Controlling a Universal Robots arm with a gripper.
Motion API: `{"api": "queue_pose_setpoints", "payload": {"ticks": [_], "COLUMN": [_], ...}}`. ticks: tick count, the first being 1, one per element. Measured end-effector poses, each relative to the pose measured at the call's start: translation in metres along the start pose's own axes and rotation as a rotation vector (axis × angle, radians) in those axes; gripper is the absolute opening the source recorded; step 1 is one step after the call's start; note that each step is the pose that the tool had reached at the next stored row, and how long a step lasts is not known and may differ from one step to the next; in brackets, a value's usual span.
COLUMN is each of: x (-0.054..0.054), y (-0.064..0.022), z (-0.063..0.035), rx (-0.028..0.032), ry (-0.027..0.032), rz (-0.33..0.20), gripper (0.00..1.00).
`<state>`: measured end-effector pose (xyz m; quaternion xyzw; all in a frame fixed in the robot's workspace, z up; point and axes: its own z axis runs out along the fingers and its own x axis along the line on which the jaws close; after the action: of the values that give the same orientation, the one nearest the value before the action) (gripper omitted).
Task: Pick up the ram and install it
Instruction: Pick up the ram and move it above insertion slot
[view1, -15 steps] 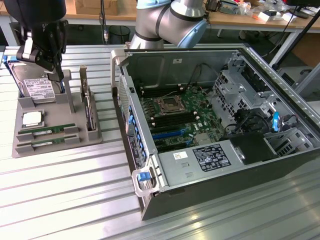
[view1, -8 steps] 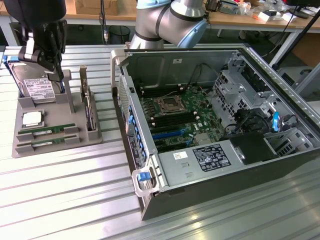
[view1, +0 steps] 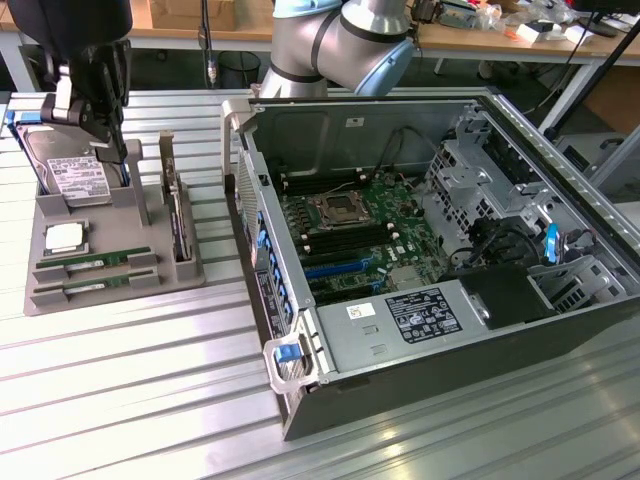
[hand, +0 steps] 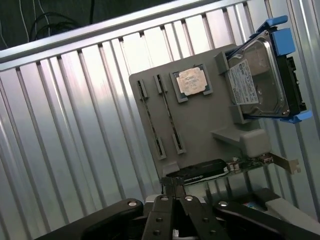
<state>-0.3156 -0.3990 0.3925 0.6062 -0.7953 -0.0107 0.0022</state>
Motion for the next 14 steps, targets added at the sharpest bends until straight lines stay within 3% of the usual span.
{"api": "queue_pose_setpoints", "payload": {"ticks": [14], "x": [0.0000], "y": [0.0000], "z": [0.0003], "rx": [-0.0014], "ry": [0.0031], "rz": [-0.155], "gripper": [0.10]}}
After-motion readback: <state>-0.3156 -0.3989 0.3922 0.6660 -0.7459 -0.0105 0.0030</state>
